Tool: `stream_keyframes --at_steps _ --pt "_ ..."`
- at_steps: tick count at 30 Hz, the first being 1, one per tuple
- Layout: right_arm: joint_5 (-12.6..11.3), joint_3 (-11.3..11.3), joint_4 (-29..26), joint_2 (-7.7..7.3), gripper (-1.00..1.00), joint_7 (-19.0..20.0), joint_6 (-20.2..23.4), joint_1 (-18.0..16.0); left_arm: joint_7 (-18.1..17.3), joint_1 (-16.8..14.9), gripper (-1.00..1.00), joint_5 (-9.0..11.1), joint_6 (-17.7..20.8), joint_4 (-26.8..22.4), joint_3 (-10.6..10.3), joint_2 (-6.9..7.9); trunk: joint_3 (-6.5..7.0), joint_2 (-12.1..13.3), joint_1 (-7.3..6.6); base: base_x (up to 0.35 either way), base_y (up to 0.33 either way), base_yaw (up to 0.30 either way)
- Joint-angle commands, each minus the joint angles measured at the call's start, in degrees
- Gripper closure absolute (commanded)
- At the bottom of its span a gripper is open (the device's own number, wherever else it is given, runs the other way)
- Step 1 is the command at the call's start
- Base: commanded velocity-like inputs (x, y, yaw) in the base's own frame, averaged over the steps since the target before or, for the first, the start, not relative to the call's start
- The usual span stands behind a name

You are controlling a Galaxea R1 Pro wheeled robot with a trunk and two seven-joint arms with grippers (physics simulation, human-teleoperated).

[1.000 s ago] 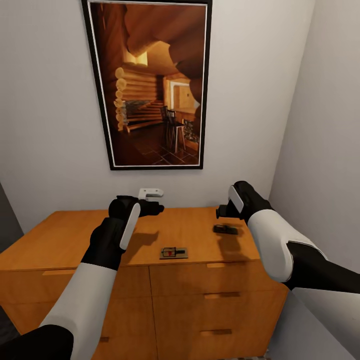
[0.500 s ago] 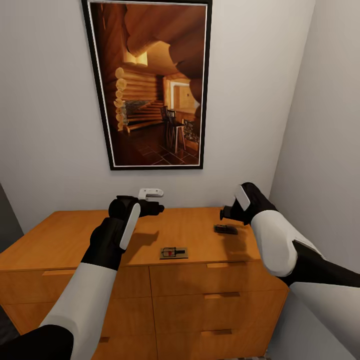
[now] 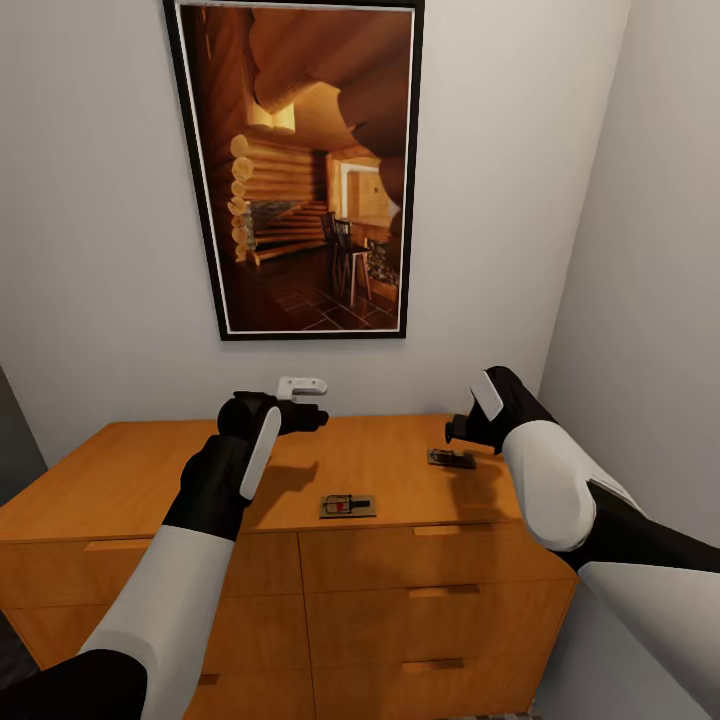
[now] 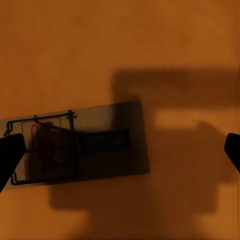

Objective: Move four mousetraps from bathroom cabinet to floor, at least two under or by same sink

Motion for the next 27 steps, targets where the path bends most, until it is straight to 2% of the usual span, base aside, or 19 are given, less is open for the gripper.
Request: stream_keyframes --at_steps 1,8,18,21,27 --pt "0.42 -0.52 -0.09 0.08 -1.00 -0.05 0.21 -0.06 0.59 -0.05 -1.00 0.59 0.21 0.00 -0.04 0.01 -0.07 -0.04 0.00 0.000 0.000 0.000" --pt "0.26 -1.17 -0.12 0.15 -1.00 -0.23 0.21 -0.06 0.55 -0.05 -1.00 0.59 0.21 0.45 -0.03 0.01 -0.07 -0.04 0.00 0.000 0.000 0.000" --pt "-0.99 -4.65 -0.17 0.31 -1.00 -0.65 0.10 -0.06 0.53 -0.05 -1.00 0.59 0.21 0.97 -0.03 0.01 -0.07 -0.04 0.00 0.000 0.000 0.000" --pt "-1.28 -5.13 -0.18 0.36 -1.00 -1.54 -1.70 -0.06 0.57 -0.05 -1.00 0.56 0.21 0.97 -0.02 0.01 -0.07 -0.04 0.00 0.000 0.000 0.000" --pt "-2.65 -5.47 -0.21 1.54 -1.00 -4.15 -3.29 -0.06 0.60 -0.05 -1.00 0.46 0.21 0.97 -0.06 0.01 -0.07 -0.04 0.00 0.000 0.000 0.000"
